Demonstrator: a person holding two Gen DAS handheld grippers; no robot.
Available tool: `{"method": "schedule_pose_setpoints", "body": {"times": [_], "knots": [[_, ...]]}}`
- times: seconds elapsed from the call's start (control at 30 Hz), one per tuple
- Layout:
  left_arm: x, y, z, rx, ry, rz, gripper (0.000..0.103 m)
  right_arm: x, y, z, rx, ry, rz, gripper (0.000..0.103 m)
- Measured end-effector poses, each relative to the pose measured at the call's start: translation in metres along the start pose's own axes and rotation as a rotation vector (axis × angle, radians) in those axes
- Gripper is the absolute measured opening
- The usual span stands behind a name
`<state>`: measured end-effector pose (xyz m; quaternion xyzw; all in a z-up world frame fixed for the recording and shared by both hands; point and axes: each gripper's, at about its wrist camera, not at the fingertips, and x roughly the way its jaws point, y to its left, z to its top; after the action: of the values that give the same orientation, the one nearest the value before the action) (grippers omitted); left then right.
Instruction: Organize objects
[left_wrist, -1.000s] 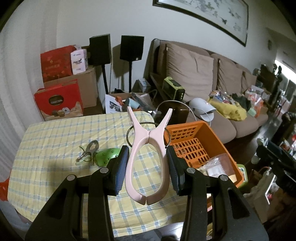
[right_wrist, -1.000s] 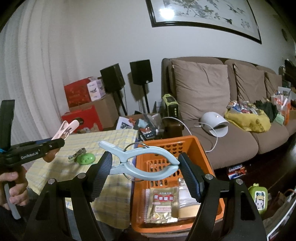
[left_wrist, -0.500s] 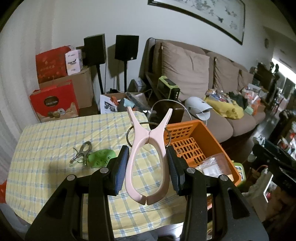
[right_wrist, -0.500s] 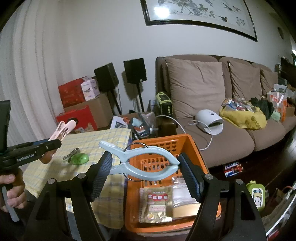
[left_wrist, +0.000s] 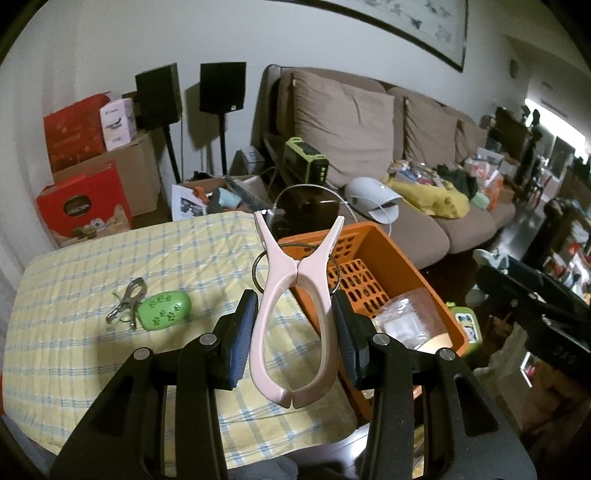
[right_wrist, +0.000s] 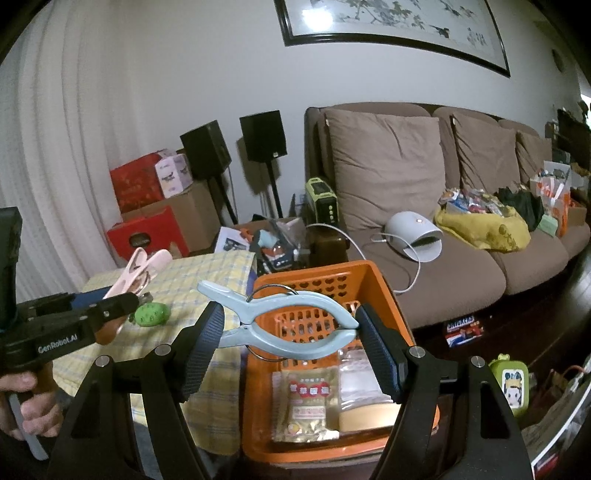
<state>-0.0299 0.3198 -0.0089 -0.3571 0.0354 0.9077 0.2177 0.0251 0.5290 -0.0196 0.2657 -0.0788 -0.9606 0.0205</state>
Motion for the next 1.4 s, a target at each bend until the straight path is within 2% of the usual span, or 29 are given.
{"method": "schedule_pose_setpoints", "body": {"times": [1.4], "knots": [[0.010,-0.040,0.037,0.046,-0.035,-0.073,0.039,0.010,-0.030,-0.001,0.064,0.036,-0.024,0.075]]}}
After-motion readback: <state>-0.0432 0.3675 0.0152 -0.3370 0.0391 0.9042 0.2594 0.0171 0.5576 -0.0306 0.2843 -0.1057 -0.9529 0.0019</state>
